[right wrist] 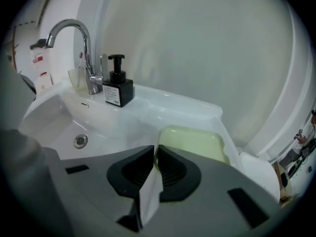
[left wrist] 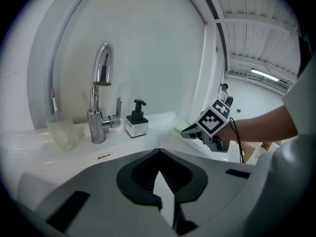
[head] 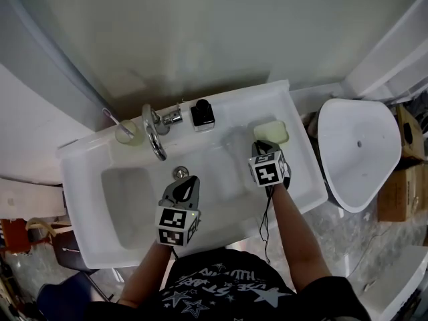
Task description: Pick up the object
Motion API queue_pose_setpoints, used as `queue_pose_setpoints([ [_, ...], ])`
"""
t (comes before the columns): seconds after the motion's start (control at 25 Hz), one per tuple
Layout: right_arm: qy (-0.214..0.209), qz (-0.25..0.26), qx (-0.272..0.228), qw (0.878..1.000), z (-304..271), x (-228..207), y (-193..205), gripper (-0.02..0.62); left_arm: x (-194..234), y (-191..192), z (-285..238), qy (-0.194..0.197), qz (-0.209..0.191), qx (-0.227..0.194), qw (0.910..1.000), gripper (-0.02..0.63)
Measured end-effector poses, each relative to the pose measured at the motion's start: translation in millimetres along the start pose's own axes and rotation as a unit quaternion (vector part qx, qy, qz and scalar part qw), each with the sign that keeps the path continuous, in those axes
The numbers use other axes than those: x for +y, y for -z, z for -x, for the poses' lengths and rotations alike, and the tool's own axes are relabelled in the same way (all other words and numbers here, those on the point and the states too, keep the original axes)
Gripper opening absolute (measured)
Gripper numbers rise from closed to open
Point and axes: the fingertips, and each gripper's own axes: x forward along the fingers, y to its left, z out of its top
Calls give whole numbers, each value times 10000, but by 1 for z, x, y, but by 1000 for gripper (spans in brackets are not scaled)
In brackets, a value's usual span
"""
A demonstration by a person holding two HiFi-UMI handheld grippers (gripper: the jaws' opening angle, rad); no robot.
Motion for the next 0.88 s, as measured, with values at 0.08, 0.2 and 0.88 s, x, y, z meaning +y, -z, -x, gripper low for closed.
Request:
queue_pose_setpoints([
  [0.08, 18, 44, -210, 9998, 19, 1, -7, 38, -7, -2, 8, -8, -55, -78, 10000, 15],
  [0.2, 45, 41, -524, 9986, 53, 4, -12, 38, -18, -5, 22, -18, -154, -179, 9997, 15],
  [0.88, -286, -247, -1541, 9873, 224, 56, 43, 38, -96, 21, 129, -261, -580, -618, 9961, 15],
])
